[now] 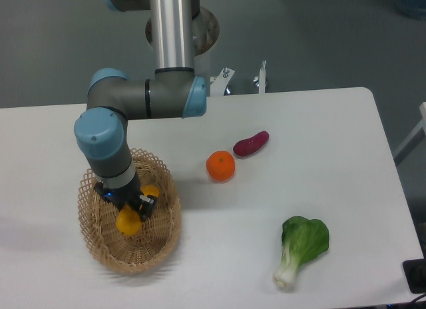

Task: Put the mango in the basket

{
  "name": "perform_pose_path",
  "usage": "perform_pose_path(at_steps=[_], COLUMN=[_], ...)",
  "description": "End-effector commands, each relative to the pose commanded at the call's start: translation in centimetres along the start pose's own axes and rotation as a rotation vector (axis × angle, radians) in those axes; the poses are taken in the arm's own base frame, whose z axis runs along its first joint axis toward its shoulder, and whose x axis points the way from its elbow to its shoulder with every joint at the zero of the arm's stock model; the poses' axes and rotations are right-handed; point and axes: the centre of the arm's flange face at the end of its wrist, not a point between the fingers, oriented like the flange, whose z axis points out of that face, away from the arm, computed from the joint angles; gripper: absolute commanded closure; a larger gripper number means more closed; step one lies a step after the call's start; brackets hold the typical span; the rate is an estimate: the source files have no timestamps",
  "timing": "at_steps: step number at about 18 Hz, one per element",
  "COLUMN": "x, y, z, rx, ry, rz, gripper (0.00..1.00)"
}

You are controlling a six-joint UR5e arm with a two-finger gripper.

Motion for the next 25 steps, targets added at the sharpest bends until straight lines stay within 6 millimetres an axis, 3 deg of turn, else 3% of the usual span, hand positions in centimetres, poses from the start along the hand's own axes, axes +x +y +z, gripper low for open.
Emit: perform_pose_path(at_steps=[2,7,12,15,18,25], x=[-0.2,-1.2,-8.2,-13.5,-17.7,-25.4], y=[0.0,-1.3,-1.2,1.7,5.5,13.5], z=[-0.1,-3.4,-7.9,-11.6,-13.4,-16.9], rx=[-0.003,0.056,0.117,0.141,0.091,0.040], ry=[-0.014,-0.042,-0.100,-0.143,-0.141,-0.096], rz=[0.001,0.003,-0.074,-0.083,-0.072,0.060], gripper=[0.02,0.00,0.00,0.00,0.00,0.00])
